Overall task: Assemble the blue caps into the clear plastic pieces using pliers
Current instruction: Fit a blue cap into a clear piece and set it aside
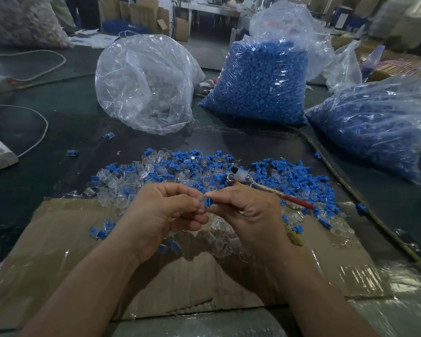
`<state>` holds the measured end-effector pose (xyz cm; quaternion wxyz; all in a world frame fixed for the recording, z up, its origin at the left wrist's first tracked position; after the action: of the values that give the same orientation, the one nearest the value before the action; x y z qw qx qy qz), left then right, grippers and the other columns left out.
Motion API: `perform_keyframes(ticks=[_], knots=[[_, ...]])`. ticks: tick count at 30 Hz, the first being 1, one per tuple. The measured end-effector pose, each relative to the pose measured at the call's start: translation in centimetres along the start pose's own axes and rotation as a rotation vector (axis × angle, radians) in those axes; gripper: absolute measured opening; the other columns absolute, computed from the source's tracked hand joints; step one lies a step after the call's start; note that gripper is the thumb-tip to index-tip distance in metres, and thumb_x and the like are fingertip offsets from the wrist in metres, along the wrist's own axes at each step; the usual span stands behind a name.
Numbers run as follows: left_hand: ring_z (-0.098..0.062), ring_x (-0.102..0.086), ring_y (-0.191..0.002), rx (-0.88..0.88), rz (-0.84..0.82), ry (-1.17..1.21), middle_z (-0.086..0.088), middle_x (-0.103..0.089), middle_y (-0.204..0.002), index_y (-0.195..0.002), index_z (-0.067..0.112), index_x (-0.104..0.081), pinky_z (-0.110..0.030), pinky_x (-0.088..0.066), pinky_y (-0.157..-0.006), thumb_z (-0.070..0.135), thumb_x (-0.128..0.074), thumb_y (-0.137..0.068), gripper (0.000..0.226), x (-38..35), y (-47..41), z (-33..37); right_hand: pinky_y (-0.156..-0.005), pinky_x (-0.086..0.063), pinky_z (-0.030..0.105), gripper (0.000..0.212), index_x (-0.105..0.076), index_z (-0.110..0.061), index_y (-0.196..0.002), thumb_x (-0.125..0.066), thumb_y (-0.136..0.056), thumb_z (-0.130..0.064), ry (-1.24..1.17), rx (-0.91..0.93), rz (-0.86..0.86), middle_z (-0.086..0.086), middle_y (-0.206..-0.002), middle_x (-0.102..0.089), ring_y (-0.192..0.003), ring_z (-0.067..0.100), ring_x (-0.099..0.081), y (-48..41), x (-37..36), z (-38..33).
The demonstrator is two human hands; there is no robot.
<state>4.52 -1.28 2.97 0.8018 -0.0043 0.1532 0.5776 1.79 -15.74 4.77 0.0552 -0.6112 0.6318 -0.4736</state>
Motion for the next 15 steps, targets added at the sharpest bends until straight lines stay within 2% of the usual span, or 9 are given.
perform_keyframes(ticks=[6,11,15], knots=[[-0.02,-0.065,-0.05,0.016,-0.01,-0.034,-0.013,-0.066,-0.058,-0.057,0.011,-0.071,-0.02,-0.05,-0.044,0.011,-0.07,-0.049,0.008,-0.02,0.03,-0.1,-0.072,-0.051,0.013,0.021,-0.07,-0.005,-0.095,-0.069,-0.074,-0.007,0.006,-0.007,-0.041,0.003,-0.084,-0.071,-0.08,0.005,-0.062,0.06,-0.21,-0.03],[-0.02,-0.064,-0.047,0.026,0.02,-0.086,-0.011,-0.065,-0.056,-0.052,0.012,-0.069,-0.02,-0.049,-0.042,0.007,-0.068,-0.051,0.006,0.07,-0.11,-0.23,-0.074,-0.049,0.009,0.023,-0.07,-0.004,-0.094,-0.064,-0.077,-0.018,0.002,-0.013,-0.072,0.004,-0.084,-0.071,-0.081,0.005,-0.061,0.02,-0.45,-0.32],[-0.02,-0.064,-0.047,0.042,0.011,-0.095,-0.013,-0.065,-0.056,-0.051,0.01,-0.069,-0.02,-0.049,-0.042,0.003,-0.069,-0.053,0.007,0.09,-0.03,-0.16,-0.075,-0.049,0.011,0.02,-0.071,-0.003,-0.094,-0.069,-0.074,-0.009,0.032,0.034,-0.085,0.005,-0.084,-0.071,-0.081,0.007,-0.062,-0.07,-0.42,-0.44]])
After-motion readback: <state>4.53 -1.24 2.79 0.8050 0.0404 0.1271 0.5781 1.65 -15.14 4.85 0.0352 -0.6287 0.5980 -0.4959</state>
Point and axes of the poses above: each hand's wrist, its own y-axis away from the middle knuckle, its own x-axis out of the back of the hand, z = x × y, the point moved 4 cm from there along -y, towards the middle knuckle
